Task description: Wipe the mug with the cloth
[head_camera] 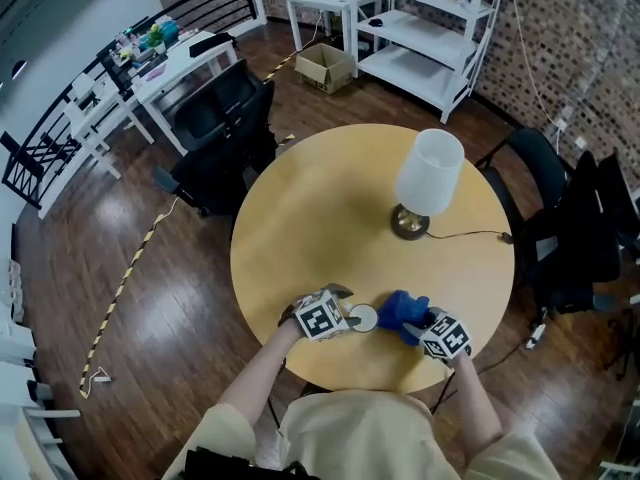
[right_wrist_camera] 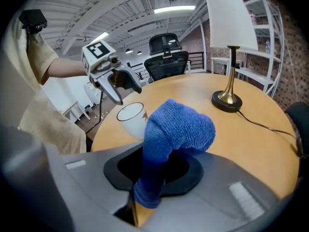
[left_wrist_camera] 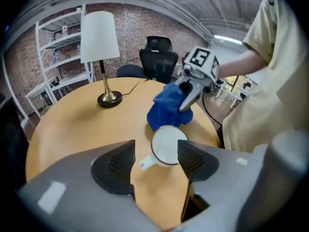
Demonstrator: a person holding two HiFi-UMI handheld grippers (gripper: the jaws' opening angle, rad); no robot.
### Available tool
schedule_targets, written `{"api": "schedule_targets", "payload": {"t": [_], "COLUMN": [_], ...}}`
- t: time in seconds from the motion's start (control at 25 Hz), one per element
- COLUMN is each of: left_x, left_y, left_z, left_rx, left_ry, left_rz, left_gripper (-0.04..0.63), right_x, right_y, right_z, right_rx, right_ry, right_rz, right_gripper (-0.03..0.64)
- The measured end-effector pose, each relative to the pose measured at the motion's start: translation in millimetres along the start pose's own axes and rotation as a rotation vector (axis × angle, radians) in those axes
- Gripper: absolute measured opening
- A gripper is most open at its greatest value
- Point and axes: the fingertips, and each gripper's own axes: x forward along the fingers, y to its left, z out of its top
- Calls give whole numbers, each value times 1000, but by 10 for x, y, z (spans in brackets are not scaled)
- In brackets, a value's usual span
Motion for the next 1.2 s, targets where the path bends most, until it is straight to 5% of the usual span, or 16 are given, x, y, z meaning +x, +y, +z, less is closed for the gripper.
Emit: {"api": "schedule_targets", "payload": {"t": [0.08, 0.2, 0.32, 0.36, 0.64, 0.76, 0.88, 1.04, 1.2], "left_x": [88, 379, 593, 601, 503, 498, 489, 519, 539], "left_y": [62, 23, 106, 172, 356, 444, 455, 422, 427], "left_z": [88, 36, -116, -144, -321, -428, -462, -454, -512], "left_rx": [-48, 59, 129, 101, -445, -644, -723, -696, -844], "left_ry": [11, 145, 260, 268, 85, 48, 35, 57, 45], "left_rz": [-56, -113, -40, -12, -69, -75, -85, -85, -98], "left_gripper": [268, 260, 29, 29, 31, 31, 31, 29, 29], "right_x": [8, 5, -22, -62, -587, -421, 94, 577, 566], "right_y": [14, 31, 67, 67, -185, -135, 96, 282, 330], "right_z": [5, 29, 30, 18, 106, 291, 486, 601, 583], "right_rx": [1, -1, -8, -9, 123, 82, -41, -135, -181], "right_ry": [0, -4, 7, 16, -56, -15, 84, 192, 222], "right_rz": [-3, -8, -20, -30, -228, -254, -172, -56, -41], "right_gripper": [80, 80, 80, 80, 80, 80, 80, 78, 78]}}
